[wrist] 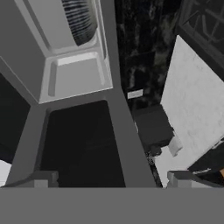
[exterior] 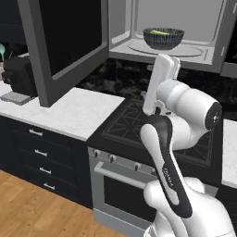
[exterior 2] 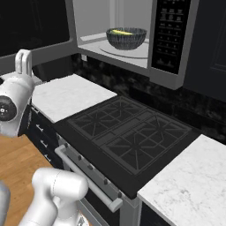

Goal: Pick the corn from the sink and place it in the bowl. Then pick the bowl and place it in the microwave. Then close the microwave door and press the start button.

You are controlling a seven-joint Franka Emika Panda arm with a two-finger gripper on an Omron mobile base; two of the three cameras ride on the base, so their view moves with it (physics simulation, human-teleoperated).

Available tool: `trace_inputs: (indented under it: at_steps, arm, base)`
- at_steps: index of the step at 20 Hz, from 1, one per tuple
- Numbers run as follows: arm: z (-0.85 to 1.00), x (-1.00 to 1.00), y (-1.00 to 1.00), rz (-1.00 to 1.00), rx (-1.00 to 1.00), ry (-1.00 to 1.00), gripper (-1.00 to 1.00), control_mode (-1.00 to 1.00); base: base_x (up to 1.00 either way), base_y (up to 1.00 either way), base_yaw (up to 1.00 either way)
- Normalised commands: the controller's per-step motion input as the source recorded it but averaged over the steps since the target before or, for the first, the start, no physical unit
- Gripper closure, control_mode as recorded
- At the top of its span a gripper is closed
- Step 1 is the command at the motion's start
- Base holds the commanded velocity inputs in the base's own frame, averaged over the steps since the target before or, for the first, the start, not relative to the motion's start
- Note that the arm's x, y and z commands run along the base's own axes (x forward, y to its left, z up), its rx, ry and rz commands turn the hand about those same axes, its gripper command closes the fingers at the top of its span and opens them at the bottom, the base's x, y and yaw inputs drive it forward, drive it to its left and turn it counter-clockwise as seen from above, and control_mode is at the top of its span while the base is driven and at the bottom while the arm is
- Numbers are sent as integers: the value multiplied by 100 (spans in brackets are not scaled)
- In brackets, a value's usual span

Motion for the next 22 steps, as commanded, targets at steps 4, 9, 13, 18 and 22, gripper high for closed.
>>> trace_inputs:
  at_steps: [4, 9, 13, 18, 22]
  arm:
    - [7, -100, 57, 0, 11, 6, -100, -100]
    - [15, -95, 42, 0, 2, 10, -100, -100]
    - [24, -99, 29, 0, 0, 13, -100, -100]
    - [13, -100, 48, 0, -12, 1, -100, -100]
    - [-6, -66, 78, 0, -15, -7, -100, -100]
  base:
    - [0, 0, 0]
    - [0, 0, 0]
    - [0, 0, 0]
    - [0, 0, 0]
    - [0, 0, 0]
